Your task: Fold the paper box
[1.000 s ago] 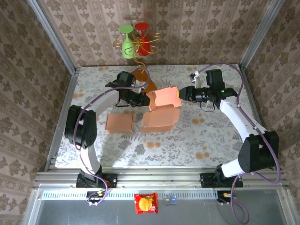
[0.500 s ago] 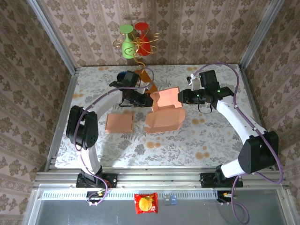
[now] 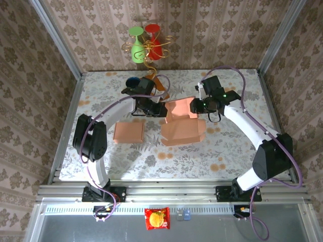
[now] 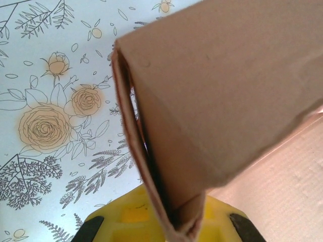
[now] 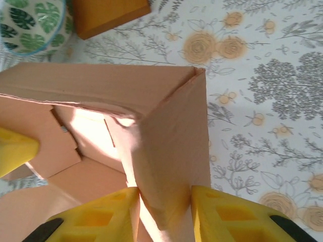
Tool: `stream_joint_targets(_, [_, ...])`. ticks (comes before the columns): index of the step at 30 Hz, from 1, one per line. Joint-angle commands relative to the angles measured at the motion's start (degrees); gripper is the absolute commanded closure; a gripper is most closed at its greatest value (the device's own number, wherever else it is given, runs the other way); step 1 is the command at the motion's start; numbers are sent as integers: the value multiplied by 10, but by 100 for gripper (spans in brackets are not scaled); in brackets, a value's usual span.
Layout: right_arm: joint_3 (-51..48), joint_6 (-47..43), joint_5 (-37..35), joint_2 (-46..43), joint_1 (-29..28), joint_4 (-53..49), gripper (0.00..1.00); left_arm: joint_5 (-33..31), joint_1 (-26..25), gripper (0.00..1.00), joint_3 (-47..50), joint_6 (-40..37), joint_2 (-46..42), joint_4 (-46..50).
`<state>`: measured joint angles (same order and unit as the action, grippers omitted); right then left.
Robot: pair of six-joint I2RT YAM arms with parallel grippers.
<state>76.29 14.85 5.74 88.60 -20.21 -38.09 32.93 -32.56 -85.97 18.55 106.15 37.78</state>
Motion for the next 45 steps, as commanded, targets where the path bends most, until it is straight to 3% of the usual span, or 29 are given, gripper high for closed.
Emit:
stream_joint_targets(1, [18, 5, -88, 18, -10, -22, 67, 12, -7, 100, -22, 7, 0, 9])
stream_joint_targets(14, [2, 56, -225, 55, -69, -36, 87, -4, -26, 100, -30, 25, 29, 13])
stream_joint_targets(22, [23, 150, -347, 100, -86, -114, 100, -75, -40, 100, -26, 76, 33, 12])
stream_joint_targets(26, [45, 175, -383, 124, -95, -153, 100, -109, -52, 100, -26, 106, 35, 12])
stream_joint_targets(38, [31, 223, -377, 149, -111, -167, 100, -134, -58, 100, 16, 156, 36, -34])
stream_joint_targets(45, [6, 223, -350, 149, -111, -144, 100, -137, -59, 100, 76, 180, 34, -115])
